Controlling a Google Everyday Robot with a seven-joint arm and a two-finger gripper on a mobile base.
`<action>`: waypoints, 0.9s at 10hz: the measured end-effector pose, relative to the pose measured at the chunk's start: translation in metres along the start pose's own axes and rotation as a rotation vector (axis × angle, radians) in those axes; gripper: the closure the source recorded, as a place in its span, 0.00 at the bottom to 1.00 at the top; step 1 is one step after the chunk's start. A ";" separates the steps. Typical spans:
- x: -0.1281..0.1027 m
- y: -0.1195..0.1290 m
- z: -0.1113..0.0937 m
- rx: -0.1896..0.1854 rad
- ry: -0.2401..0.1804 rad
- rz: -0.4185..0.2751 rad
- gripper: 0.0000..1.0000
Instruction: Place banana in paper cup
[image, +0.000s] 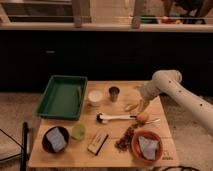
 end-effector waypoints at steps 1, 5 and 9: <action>0.002 -0.002 0.002 0.002 -0.004 0.003 0.20; 0.002 -0.016 0.022 -0.015 -0.023 -0.006 0.20; 0.005 -0.020 0.040 -0.033 -0.038 -0.014 0.20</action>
